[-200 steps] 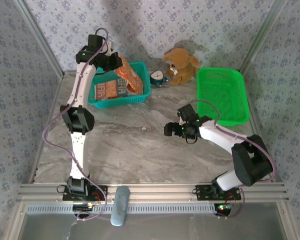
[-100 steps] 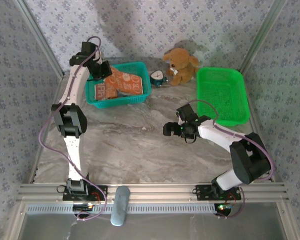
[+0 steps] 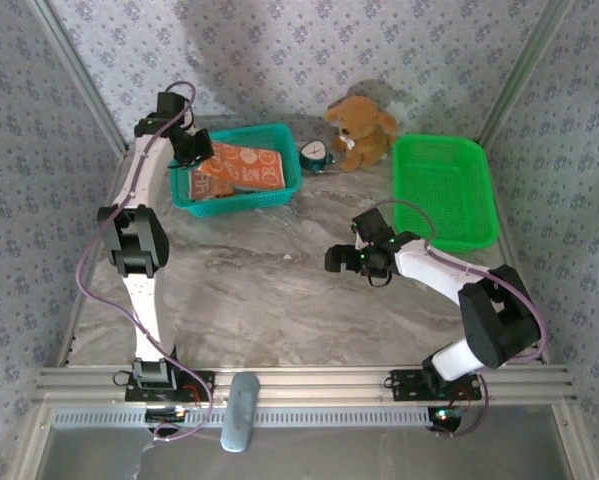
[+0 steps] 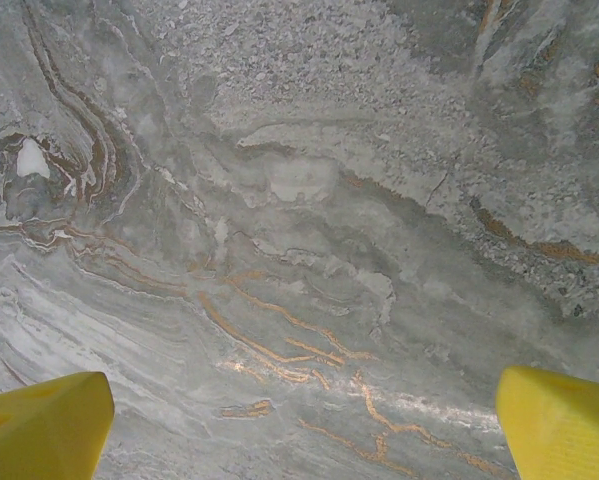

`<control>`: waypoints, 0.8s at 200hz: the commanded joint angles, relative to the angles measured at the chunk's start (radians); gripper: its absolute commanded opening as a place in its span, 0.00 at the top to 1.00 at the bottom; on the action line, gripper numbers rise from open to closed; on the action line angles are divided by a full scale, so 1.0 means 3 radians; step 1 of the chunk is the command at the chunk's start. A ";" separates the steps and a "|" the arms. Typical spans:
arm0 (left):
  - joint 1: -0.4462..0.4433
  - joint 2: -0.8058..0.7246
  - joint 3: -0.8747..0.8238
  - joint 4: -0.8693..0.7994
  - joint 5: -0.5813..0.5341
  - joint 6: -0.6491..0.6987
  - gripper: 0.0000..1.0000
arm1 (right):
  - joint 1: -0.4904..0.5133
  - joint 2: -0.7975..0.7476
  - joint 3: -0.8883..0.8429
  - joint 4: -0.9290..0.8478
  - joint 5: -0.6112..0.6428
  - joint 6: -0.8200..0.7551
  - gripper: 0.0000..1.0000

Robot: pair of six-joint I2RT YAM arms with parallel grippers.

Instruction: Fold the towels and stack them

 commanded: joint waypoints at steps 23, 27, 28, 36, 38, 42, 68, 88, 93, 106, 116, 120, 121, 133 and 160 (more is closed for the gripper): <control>0.0087 0.0061 -0.0188 0.0089 -0.0249 0.0034 0.92 | 0.0022 -0.0044 0.0074 -0.0106 0.0007 0.0004 0.00; 0.0091 0.0065 -0.0207 0.0090 -0.0248 0.0039 0.84 | 0.0025 -0.0048 0.0073 -0.0109 0.0009 0.0005 0.00; 0.0093 0.0068 -0.0208 0.0093 -0.0250 0.0042 0.82 | 0.0025 -0.0048 0.0072 -0.0107 0.0012 0.0002 0.00; 0.0094 0.0085 -0.0232 0.0092 -0.0250 0.0062 0.62 | 0.0024 -0.0053 0.0075 -0.0110 0.0014 0.0005 0.00; 0.0094 0.0090 -0.0234 0.0088 -0.0253 0.0067 0.59 | 0.0022 -0.0053 0.0074 -0.0113 0.0014 0.0005 0.00; 0.0093 0.0098 -0.0237 0.0078 -0.0256 0.0073 0.54 | 0.0022 -0.0052 0.0072 -0.0113 0.0019 0.0004 0.00; 0.0092 0.0099 -0.0273 0.0058 -0.0343 0.0064 0.37 | 0.0024 -0.0052 0.0081 -0.0107 0.0020 0.0009 0.00; 0.0092 0.0077 -0.0258 0.0023 -0.0513 0.0064 0.19 | 0.0030 -0.0055 0.0083 -0.0109 0.0020 0.0010 0.00; 0.0094 0.0081 -0.0233 0.0006 -0.0533 0.0070 0.14 | 0.0034 -0.0062 0.0082 -0.0114 0.0023 0.0007 0.00; 0.0094 0.0079 -0.0175 -0.0048 -0.0550 0.0076 0.12 | 0.0038 -0.0068 0.0082 -0.0109 0.0028 0.0014 0.00; 0.0089 0.0051 -0.0157 -0.0058 -0.0543 0.0076 0.11 | 0.0040 -0.0078 0.0086 -0.0112 0.0029 0.0009 0.00; 0.0087 0.0032 -0.0161 -0.0058 -0.0543 0.0072 0.11 | 0.0037 -0.0079 0.0087 -0.0115 0.0035 0.0010 0.00; 0.0085 0.0026 -0.0162 -0.0058 -0.0538 0.0071 0.11 | 0.0039 -0.0081 0.0090 -0.0118 0.0035 0.0010 0.00; 0.0061 -0.0057 -0.0203 -0.0034 -0.0533 0.0051 0.05 | 0.0034 -0.0100 0.0110 -0.0143 0.0045 -0.0006 0.00; -0.0029 -0.0395 -0.0489 0.0117 -0.0527 0.0034 0.00 | 0.0016 -0.0146 0.0186 -0.0241 0.0075 -0.0040 0.00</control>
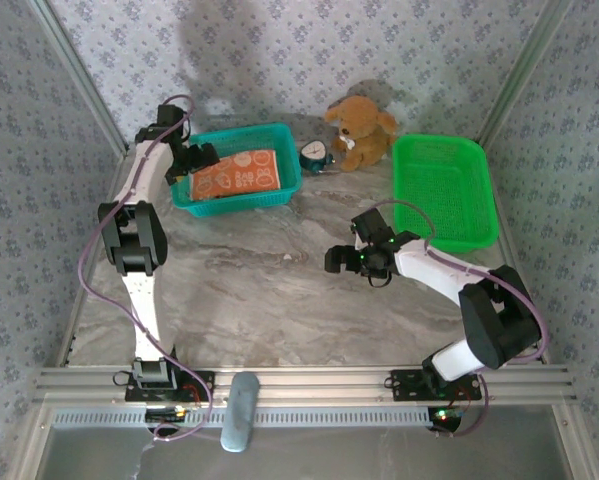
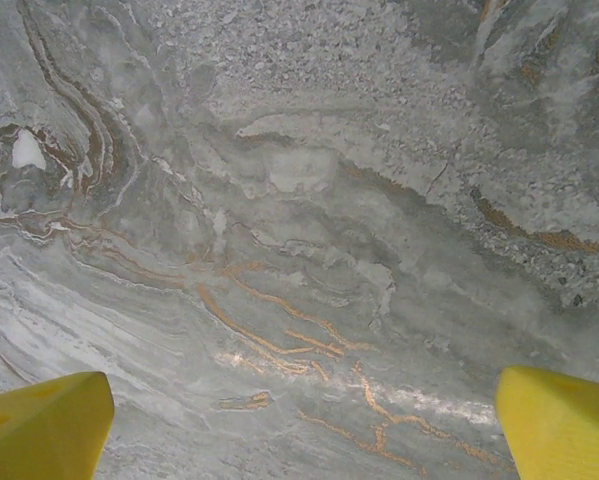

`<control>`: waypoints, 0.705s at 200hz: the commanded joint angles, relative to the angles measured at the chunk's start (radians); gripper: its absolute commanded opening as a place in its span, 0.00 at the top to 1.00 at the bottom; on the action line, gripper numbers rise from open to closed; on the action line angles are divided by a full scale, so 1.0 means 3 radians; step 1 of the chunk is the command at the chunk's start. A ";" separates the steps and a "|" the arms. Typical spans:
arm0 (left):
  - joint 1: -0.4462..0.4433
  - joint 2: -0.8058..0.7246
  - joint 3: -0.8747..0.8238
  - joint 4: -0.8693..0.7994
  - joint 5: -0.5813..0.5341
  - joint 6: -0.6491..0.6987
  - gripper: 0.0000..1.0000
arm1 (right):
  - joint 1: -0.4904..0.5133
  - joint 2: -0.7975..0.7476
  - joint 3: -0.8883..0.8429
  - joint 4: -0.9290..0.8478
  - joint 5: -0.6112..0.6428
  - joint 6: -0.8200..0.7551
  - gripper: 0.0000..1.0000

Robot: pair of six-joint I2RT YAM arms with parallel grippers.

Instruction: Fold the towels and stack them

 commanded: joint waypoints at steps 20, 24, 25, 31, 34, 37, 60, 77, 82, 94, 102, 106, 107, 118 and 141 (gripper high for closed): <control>-0.0168 -0.0806 -0.0564 0.0232 -0.0027 -0.0078 0.00 | -0.0039 -0.0195 0.0207 -0.0217 0.0170 -0.0095 0.00; -0.0186 -0.0892 -0.0700 0.0288 -0.0016 -0.0100 0.00 | -0.0054 -0.0210 0.0216 -0.0220 0.0186 -0.0111 0.00; -0.0193 -0.0903 -0.0730 0.0302 -0.0016 -0.0105 0.00 | -0.0057 -0.0212 0.0214 -0.0224 0.0190 -0.0114 0.00; -0.0228 -0.1046 -0.0914 0.0386 -0.0019 -0.0131 0.00 | -0.0082 -0.0242 0.0217 -0.0225 0.0212 -0.0133 0.00; -0.0248 -0.1131 -0.1005 0.0429 -0.0036 -0.0135 0.00 | -0.0099 -0.0253 0.0214 -0.0226 0.0228 -0.0143 0.00; -0.0276 -0.1203 -0.1097 0.0467 -0.0053 -0.0147 0.00 | -0.0113 -0.0274 0.0212 -0.0219 0.0250 -0.0151 0.00; -0.0470 -0.1793 -0.1813 0.0747 -0.0294 -0.0192 0.00 | -0.0226 -0.0444 0.0180 -0.0203 0.0483 -0.0237 0.00; -0.0604 -0.2218 -0.2304 0.0774 -0.0608 -0.0277 0.00 | -0.0315 -0.0623 0.0121 -0.0182 0.0721 -0.0329 0.00; -0.0634 -0.2345 -0.2462 0.0794 -0.0691 -0.0320 0.00 | -0.0337 -0.0684 0.0089 -0.0156 0.0793 -0.0369 0.00; -0.0701 -0.2663 -0.2834 0.0822 -0.0930 -0.0454 0.00 | -0.0417 -0.0855 -0.0025 -0.0052 0.0928 -0.0465 0.00; -0.0738 -0.2879 -0.3122 0.0856 -0.1103 -0.0545 0.00 | -0.0461 -0.0980 -0.0115 0.0052 0.1044 -0.0550 0.00; -0.0749 -0.2996 -0.3261 0.0872 -0.1186 -0.0591 0.00 | -0.0471 -0.1043 -0.0170 0.0108 0.1126 -0.0602 0.00; -0.0751 -0.3024 -0.3297 0.0875 -0.1198 -0.0606 0.00 | -0.0473 -0.1063 -0.0189 0.0130 0.1148 -0.0615 0.00; -0.0766 -0.3340 -0.3689 0.0956 -0.1430 -0.0736 0.00 | -0.0481 -0.1249 -0.0380 0.0384 0.1411 -0.0827 0.00; -0.0795 -0.4004 -0.4496 0.1246 -0.1801 -0.0801 0.00 | -0.0493 -0.1589 -0.0793 0.0836 0.1715 -0.1172 0.00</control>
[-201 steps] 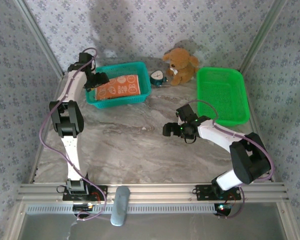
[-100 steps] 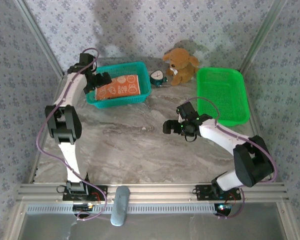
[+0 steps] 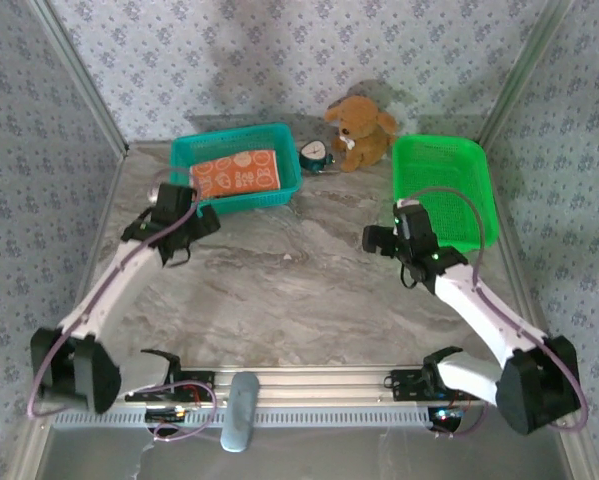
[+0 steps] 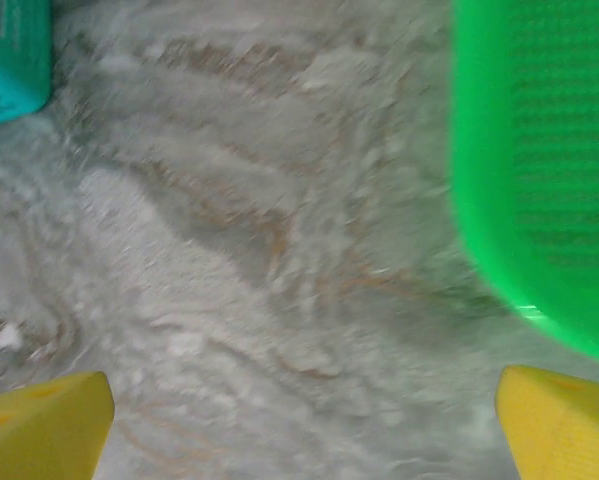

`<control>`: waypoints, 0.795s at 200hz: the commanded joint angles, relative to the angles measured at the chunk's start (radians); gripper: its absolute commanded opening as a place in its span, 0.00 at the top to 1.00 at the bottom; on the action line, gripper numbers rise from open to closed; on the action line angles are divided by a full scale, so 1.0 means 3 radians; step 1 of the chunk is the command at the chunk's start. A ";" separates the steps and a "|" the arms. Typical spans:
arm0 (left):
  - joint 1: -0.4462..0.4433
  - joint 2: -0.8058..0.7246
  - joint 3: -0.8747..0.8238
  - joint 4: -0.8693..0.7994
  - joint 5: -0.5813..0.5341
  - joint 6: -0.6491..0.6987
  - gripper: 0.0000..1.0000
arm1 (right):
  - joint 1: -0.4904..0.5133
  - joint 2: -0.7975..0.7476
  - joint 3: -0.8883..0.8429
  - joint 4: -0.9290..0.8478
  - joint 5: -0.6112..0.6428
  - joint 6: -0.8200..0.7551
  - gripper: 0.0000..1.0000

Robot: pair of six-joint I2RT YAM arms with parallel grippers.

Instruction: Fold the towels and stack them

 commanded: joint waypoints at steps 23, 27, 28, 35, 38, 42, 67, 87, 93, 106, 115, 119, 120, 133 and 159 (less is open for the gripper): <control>-0.0050 -0.1024 -0.1230 0.0642 -0.1131 -0.0010 0.00 | -0.0086 -0.0417 -0.0721 0.0934 0.0744 -0.0732 0.00; -0.0050 -0.1081 -0.1314 0.0718 -0.1216 0.0044 0.00 | -0.0100 -0.0426 -0.0788 0.1061 0.0765 -0.0777 0.00; -0.0050 -0.1097 -0.1333 0.0738 -0.1238 0.0064 0.00 | -0.0107 -0.0424 -0.0805 0.1086 0.0770 -0.0788 0.00; -0.0047 -0.1149 -0.1463 0.0876 -0.1361 0.0200 0.00 | -0.0137 -0.0423 -0.0913 0.1241 0.0790 -0.0855 0.00; -0.0048 -0.1155 -0.1503 0.0937 -0.1407 0.0277 0.00 | -0.0148 -0.0421 -0.0949 0.1297 0.0796 -0.0875 0.00; -0.0045 -0.1157 -0.1555 0.1039 -0.1484 0.0356 0.00 | -0.0168 -0.0408 -0.0995 0.1371 0.0804 -0.0888 0.00; 0.0147 -0.0904 -0.1563 0.1596 -0.1367 0.0805 0.00 | -0.0317 -0.0151 -0.1173 0.1894 0.0810 -0.1054 0.00; 0.0195 -0.0478 -0.1649 0.2373 -0.1376 0.1351 0.00 | -0.0422 0.0199 -0.1187 0.2171 0.0722 -0.1056 0.00; 0.0244 -0.0328 -0.1695 0.2596 -0.1317 0.1430 0.00 | -0.0461 0.0306 -0.1206 0.2343 0.0696 -0.1080 0.00; 0.0339 -0.0016 -0.1747 0.3009 -0.1143 0.1493 0.00 | -0.0537 0.0532 -0.1272 0.2770 0.0643 -0.1163 0.00; 0.0349 0.0170 -0.1774 0.3299 -0.1015 0.1541 0.00 | -0.0580 0.0624 -0.1220 0.2796 0.0573 -0.1201 0.00; 0.0351 0.0248 -0.1789 0.3428 -0.0920 0.1576 0.00 | -0.0606 0.0662 -0.1227 0.2889 0.0520 -0.1197 0.00; 0.0352 0.0268 -0.1793 0.3466 -0.0896 0.1587 0.00 | -0.0613 0.0675 -0.1229 0.2926 0.0507 -0.1210 0.00; 0.0360 0.0501 -0.1694 0.3630 -0.0701 0.1699 0.00 | -0.0734 0.0804 -0.1247 0.3229 0.0256 -0.1335 0.00; 0.0481 0.0861 -0.1523 0.3925 -0.0310 0.2020 0.00 | -0.0992 0.0959 -0.1046 0.3041 -0.0088 -0.1310 0.00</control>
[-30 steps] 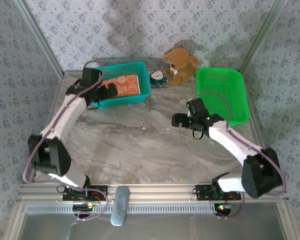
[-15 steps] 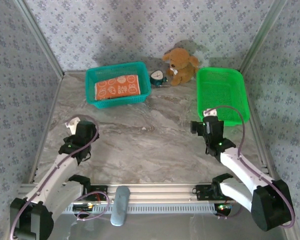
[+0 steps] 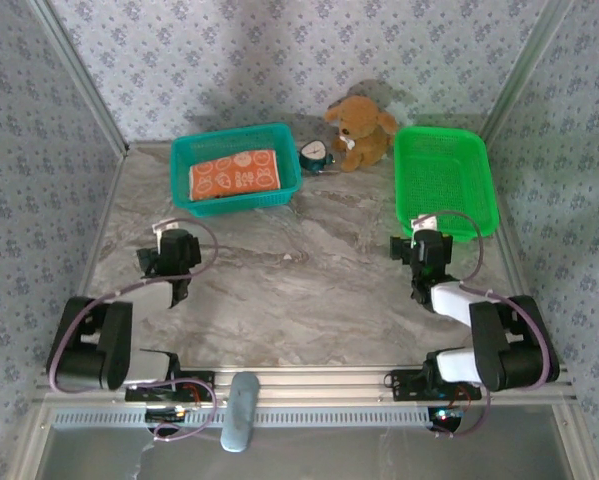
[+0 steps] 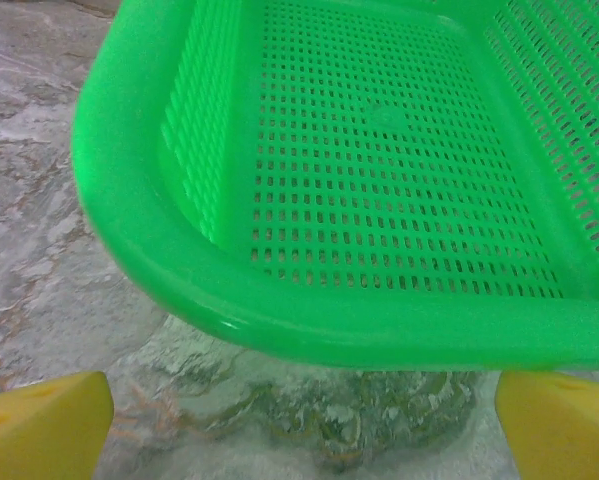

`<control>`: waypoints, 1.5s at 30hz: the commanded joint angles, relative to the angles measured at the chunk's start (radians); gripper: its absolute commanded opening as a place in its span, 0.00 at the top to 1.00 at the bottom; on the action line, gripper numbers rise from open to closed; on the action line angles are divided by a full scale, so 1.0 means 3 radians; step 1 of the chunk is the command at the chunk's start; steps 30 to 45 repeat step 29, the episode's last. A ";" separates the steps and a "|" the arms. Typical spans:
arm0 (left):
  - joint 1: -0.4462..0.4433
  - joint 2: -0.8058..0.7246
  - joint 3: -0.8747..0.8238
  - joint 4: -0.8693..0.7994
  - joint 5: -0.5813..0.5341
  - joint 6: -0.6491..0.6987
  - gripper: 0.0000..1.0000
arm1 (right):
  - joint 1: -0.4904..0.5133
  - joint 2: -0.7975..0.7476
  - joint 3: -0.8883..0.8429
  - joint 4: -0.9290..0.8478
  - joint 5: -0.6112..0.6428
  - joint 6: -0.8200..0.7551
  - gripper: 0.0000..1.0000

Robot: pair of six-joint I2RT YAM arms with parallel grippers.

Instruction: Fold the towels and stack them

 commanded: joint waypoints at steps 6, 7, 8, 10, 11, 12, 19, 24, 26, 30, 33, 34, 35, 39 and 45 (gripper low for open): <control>0.0588 0.0482 -0.0066 0.1368 0.1305 0.0186 0.00 | -0.0470 0.0475 -0.0131 0.1139 -0.0799 -0.0018 0.00; 0.0587 0.0535 -0.0143 0.1583 0.1322 0.0205 0.00 | -0.0470 0.0607 -0.0196 0.1381 -0.0829 -0.0041 0.00; 0.0589 0.0536 -0.0143 0.1605 0.1346 0.0211 0.00 | -0.0446 0.0664 -0.0231 0.1560 -0.0843 -0.0080 0.00; 0.0599 0.0536 -0.0097 0.1506 0.1388 0.0216 0.00 | -0.0444 0.0571 -0.0130 0.1208 -0.0891 -0.0106 0.00; 0.0595 0.0522 -0.0081 0.1467 0.1392 0.0216 0.00 | -0.0465 0.0623 -0.0077 0.1195 -0.0902 -0.0072 0.00; 0.0595 0.0524 -0.0077 0.1447 0.1389 0.0221 0.00 | -0.0484 0.0632 0.0007 0.1050 -0.0817 -0.0006 0.00; 0.0528 0.0532 -0.0047 0.1402 0.1301 0.0281 0.00 | -0.0553 0.0611 0.0045 0.0949 -0.0881 0.0044 0.00; 0.0526 0.0535 -0.0051 0.1408 0.1300 0.0280 0.00 | -0.0542 0.0620 0.0050 0.0955 -0.0877 0.0038 0.00; 0.0528 0.0532 -0.0048 0.1408 0.1302 0.0277 0.00 | -0.0554 0.0622 0.0055 0.0938 -0.0896 0.0043 0.00; 0.0526 0.0533 -0.0052 0.1408 0.1302 0.0279 0.00 | -0.0559 0.0616 0.0042 0.0958 -0.0895 0.0043 0.00; 0.0526 0.0533 -0.0052 0.1408 0.1302 0.0279 0.00 | -0.0559 0.0616 0.0042 0.0958 -0.0895 0.0043 0.00; 0.0526 0.0533 -0.0052 0.1408 0.1302 0.0279 0.00 | -0.0559 0.0616 0.0042 0.0958 -0.0895 0.0043 0.00; 0.0526 0.0533 -0.0052 0.1408 0.1302 0.0279 0.00 | -0.0559 0.0616 0.0042 0.0958 -0.0895 0.0043 0.00; 0.0526 0.0533 -0.0052 0.1408 0.1302 0.0279 0.00 | -0.0559 0.0616 0.0042 0.0958 -0.0895 0.0043 0.00; 0.0526 0.0533 -0.0052 0.1408 0.1302 0.0279 0.00 | -0.0559 0.0616 0.0042 0.0958 -0.0895 0.0043 0.00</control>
